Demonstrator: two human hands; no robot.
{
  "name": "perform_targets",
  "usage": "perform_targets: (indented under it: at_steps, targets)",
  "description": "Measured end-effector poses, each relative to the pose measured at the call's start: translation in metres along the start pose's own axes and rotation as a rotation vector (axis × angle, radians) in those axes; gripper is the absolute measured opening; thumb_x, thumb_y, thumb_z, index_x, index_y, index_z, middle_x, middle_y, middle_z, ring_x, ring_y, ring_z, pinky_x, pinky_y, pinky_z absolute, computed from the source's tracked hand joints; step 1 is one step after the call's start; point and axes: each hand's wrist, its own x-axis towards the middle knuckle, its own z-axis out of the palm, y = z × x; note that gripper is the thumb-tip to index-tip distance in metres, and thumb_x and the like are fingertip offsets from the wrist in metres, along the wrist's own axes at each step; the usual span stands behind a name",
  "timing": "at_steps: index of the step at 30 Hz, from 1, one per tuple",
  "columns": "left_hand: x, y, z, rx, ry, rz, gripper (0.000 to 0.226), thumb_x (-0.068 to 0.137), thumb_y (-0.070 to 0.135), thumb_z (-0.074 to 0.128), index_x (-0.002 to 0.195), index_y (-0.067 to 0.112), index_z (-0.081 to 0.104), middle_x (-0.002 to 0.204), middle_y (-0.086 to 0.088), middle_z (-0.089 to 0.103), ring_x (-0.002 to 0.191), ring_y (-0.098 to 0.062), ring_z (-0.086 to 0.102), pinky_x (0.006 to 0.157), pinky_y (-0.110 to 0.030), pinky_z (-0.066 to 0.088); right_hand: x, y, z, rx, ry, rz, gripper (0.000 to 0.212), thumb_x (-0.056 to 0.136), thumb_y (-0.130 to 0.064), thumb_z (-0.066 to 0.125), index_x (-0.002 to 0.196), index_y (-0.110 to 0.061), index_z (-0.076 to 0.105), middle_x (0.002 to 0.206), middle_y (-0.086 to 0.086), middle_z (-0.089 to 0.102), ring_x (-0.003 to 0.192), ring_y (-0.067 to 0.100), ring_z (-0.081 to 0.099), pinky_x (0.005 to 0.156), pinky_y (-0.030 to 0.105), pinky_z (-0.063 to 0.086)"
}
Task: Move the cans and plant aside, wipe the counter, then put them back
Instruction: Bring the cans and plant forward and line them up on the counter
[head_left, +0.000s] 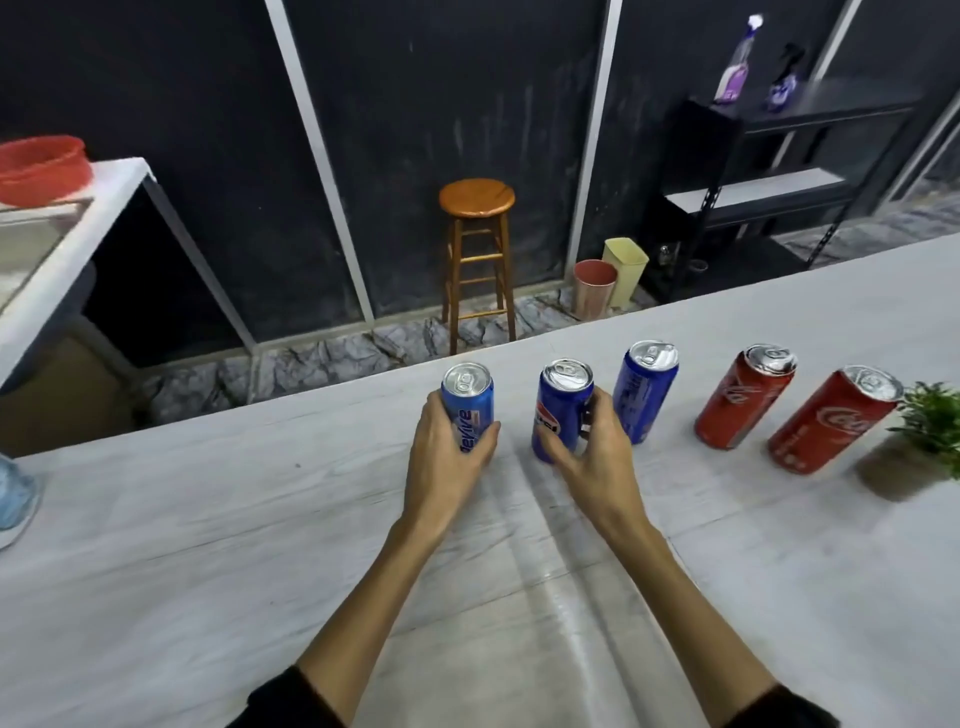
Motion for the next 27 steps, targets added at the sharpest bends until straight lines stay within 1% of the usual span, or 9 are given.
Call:
perform_targets:
  at_steps: [4, 7, 10, 14, 17, 19, 21, 25, 27]
  targets:
    - [-0.010, -0.002, -0.017, -0.010, 0.001, 0.019, 0.049, 0.082, 0.040, 0.082, 0.114, 0.026, 0.048, 0.112, 0.006, 0.065, 0.099, -0.014, 0.064, 0.078, -0.030, 0.055, -0.007, -0.001, 0.001, -0.007, -0.017, -0.026, 0.060, 0.086, -0.023, 0.083, 0.135, -0.015, 0.049, 0.130, 0.001, 0.063, 0.115, 0.019, 0.062, 0.095, 0.035, 0.055]
    - [-0.032, -0.008, -0.043, -0.028, 0.044, 0.001, 0.049, 0.081, 0.042, 0.083, 0.113, 0.026, 0.049, 0.109, 0.007, 0.066, 0.096, -0.011, 0.065, 0.073, -0.019, 0.051, -0.024, -0.008, 0.008, -0.001, -0.078, -0.077, 0.061, 0.085, -0.023, 0.084, 0.135, -0.018, 0.049, 0.129, -0.004, 0.063, 0.112, 0.014, 0.062, 0.094, 0.032, 0.056]
    - [-0.059, -0.018, -0.081, -0.013, 0.092, -0.011, 0.049, 0.079, 0.042, 0.084, 0.113, 0.026, 0.051, 0.106, 0.009, 0.067, 0.093, -0.005, 0.065, 0.072, -0.014, 0.049, -0.051, -0.023, 0.024, 0.020, -0.150, -0.113, 0.062, 0.084, -0.026, 0.085, 0.134, -0.024, 0.047, 0.125, -0.011, 0.061, 0.106, 0.006, 0.062, 0.089, 0.021, 0.054]
    - [-0.101, -0.037, -0.138, 0.008, 0.160, -0.063, 0.052, 0.076, 0.043, 0.086, 0.113, 0.028, 0.053, 0.102, 0.018, 0.065, 0.096, 0.008, 0.063, 0.073, -0.008, 0.049, -0.094, -0.047, 0.054, 0.092, -0.243, -0.152, 0.066, 0.082, -0.029, 0.086, 0.136, -0.026, 0.048, 0.124, -0.017, 0.062, 0.107, -0.003, 0.062, 0.082, 0.008, 0.051]
    - [-0.134, -0.055, -0.178, 0.010, 0.206, -0.117, 0.054, 0.075, 0.043, 0.087, 0.114, 0.032, 0.053, 0.100, 0.025, 0.063, 0.098, 0.014, 0.060, 0.072, -0.004, 0.048, -0.126, -0.064, 0.079, 0.137, -0.331, -0.188, 0.065, 0.081, -0.035, 0.085, 0.132, -0.038, 0.045, 0.120, -0.029, 0.059, 0.108, -0.007, 0.062, 0.083, 0.008, 0.051]
    - [-0.153, -0.067, -0.203, 0.018, 0.249, -0.148, 0.053, 0.074, 0.042, 0.088, 0.113, 0.034, 0.053, 0.100, 0.028, 0.063, 0.096, 0.015, 0.060, 0.070, -0.002, 0.047, -0.143, -0.077, 0.095, 0.144, -0.398, -0.226, 0.065, 0.080, -0.039, 0.084, 0.131, -0.040, 0.044, 0.120, -0.032, 0.058, 0.110, -0.008, 0.061, 0.085, 0.007, 0.051]
    - [-0.169, -0.078, -0.225, 0.045, 0.288, -0.166, 0.052, 0.073, 0.042, 0.089, 0.112, 0.033, 0.054, 0.099, 0.028, 0.064, 0.096, 0.014, 0.061, 0.069, -0.002, 0.046, -0.157, -0.088, 0.111, 0.144, -0.463, -0.263, 0.064, 0.080, -0.039, 0.084, 0.132, -0.037, 0.045, 0.120, -0.028, 0.060, 0.110, -0.007, 0.062, 0.087, 0.008, 0.051]
    - [-0.196, -0.100, -0.256, 0.080, 0.364, -0.205, 0.052, 0.072, 0.044, 0.089, 0.110, 0.032, 0.056, 0.099, 0.023, 0.067, 0.095, 0.008, 0.064, 0.071, -0.007, 0.049, -0.184, -0.100, 0.136, 0.166, -0.567, -0.294, 0.063, 0.082, -0.037, 0.084, 0.133, -0.030, 0.048, 0.121, -0.030, 0.059, 0.110, -0.009, 0.060, 0.087, 0.006, 0.049]
    - [-0.205, -0.108, -0.267, 0.097, 0.390, -0.207, 0.052, 0.072, 0.045, 0.089, 0.110, 0.031, 0.056, 0.098, 0.023, 0.067, 0.094, 0.008, 0.064, 0.072, -0.010, 0.052, -0.193, -0.102, 0.144, 0.165, -0.591, -0.299, 0.062, 0.082, -0.036, 0.085, 0.133, -0.030, 0.048, 0.121, -0.029, 0.061, 0.111, -0.008, 0.061, 0.087, 0.008, 0.050]
